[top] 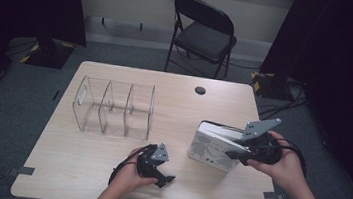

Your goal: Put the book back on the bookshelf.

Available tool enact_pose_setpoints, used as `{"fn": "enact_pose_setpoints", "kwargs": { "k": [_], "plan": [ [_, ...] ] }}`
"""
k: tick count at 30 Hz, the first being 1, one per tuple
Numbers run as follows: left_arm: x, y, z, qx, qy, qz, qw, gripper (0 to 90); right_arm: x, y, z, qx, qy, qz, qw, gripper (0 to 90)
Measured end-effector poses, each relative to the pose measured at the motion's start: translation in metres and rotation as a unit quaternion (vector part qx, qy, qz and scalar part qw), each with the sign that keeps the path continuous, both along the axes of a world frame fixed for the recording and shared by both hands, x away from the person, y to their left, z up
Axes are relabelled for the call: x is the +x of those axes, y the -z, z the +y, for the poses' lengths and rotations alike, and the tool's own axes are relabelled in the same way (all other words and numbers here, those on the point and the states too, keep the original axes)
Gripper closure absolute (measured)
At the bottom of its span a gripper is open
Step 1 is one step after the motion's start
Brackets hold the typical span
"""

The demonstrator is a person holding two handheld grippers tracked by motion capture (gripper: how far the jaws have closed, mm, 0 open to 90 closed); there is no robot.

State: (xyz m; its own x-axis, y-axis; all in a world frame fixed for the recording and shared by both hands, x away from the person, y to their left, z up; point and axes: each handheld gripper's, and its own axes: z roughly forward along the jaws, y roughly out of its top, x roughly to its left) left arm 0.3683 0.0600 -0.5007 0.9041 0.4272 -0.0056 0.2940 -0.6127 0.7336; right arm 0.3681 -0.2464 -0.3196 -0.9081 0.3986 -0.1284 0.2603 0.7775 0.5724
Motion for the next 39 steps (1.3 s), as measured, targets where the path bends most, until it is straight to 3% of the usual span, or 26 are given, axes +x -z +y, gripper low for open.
{"fn": "enact_pose_setpoints", "kwargs": {
  "k": [2,9,14,18,24,28,35,39],
  "plan": [
    [0.0,0.0,0.0,0.0,0.0,0.0,1.0,10.9,0.001,0.0,0.001,0.004,-0.007,0.007,0.9999,74.8],
    [0.0,0.0,0.001,0.001,0.001,0.001,1.0,11.0,-0.006,0.001,0.003,0.003,-0.028,0.0,0.9996,75.5],
    [0.0,0.0,0.002,-0.001,0.001,0.001,1.0,10.9,-0.012,0.001,0.005,0.029,-0.056,0.02,0.9978,75.9],
    [-0.001,0.0,0.004,-0.004,0.0,0.002,1.0,10.9,-0.019,0.001,0.011,0.033,-0.075,0.025,0.9964,75.8],
    [0.0,0.0,0.004,0.002,0.001,0.002,1.0,9.6,-0.019,0.001,0.011,0.032,-0.074,0.018,0.9965,75.3],
    [0.0,0.001,-0.001,0.014,0.005,0.005,0.9999,0.0,-0.019,0.001,0.01,0.038,-0.074,0.01,0.9965,73.8],
    [0.001,0.001,-0.003,0.016,-0.002,0.006,0.9998,0.0,-0.019,-0.003,0.006,0.047,-0.068,-0.002,0.9966,69.7],
    [0.001,0.0,-0.003,0.016,-0.001,0.006,0.9999,0.0,-0.019,-0.003,0.005,0.047,-0.062,0.008,0.997,66.0]
  ]
}}
